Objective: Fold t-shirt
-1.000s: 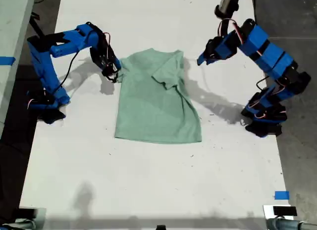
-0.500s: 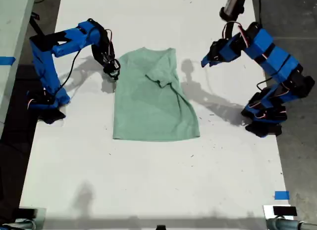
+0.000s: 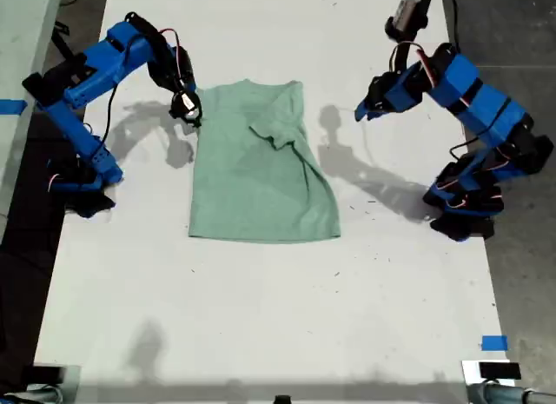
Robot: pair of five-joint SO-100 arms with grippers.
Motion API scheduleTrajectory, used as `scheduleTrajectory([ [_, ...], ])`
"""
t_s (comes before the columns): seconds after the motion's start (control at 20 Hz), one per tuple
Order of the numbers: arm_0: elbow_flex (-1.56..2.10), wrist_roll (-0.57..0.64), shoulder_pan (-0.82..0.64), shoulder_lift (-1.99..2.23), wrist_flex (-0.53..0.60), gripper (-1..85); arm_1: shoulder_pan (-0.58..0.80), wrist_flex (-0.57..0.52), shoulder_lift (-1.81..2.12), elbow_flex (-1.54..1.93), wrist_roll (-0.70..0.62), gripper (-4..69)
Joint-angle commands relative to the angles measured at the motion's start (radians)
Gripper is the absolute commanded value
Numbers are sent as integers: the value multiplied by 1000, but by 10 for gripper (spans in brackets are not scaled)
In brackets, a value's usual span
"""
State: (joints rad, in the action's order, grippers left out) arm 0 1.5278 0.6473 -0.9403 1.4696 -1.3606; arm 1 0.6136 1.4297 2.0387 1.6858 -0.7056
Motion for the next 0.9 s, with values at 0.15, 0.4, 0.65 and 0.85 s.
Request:
scheduleTrajectory([
  [0.15,-390,-14,195,-221,5,2,-3,-23,80,12,14,91],
  [0.4,-788,2,253,-479,-64,0,-3,-23,156,89,34,84],
  [0.65,-790,2,202,-474,41,0,5,-32,206,144,44,80],
  [0.85,-793,-5,199,-509,156,11,0,-32,232,161,52,79],
])
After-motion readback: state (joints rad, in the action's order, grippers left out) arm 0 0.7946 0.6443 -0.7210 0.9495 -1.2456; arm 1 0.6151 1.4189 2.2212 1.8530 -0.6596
